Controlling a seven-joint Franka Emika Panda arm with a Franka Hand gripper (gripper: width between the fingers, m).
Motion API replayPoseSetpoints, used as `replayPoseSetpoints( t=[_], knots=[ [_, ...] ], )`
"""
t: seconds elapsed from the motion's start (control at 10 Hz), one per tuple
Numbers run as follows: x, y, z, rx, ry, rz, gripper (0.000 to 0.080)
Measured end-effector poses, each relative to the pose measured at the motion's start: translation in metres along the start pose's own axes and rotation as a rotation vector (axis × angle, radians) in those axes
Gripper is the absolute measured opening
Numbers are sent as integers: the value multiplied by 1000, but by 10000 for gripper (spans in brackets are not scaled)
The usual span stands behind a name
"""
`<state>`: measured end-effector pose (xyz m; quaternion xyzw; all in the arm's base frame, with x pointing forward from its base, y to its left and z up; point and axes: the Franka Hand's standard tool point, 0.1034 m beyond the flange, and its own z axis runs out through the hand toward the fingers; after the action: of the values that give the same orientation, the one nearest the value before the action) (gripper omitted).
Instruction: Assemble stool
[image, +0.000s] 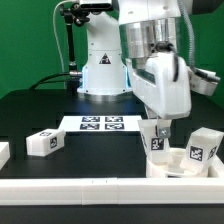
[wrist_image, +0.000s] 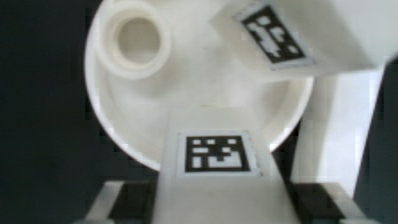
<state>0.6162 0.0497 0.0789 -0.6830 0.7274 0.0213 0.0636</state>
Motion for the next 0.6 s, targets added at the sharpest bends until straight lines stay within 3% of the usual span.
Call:
replayPoseSetpoints(
  t=[0.5, 0.6],
  knots=[
    [2, -1, 2, -5, -12, 252, 338],
    [2, -2, 2, 5, -15, 336, 338]
  ],
)
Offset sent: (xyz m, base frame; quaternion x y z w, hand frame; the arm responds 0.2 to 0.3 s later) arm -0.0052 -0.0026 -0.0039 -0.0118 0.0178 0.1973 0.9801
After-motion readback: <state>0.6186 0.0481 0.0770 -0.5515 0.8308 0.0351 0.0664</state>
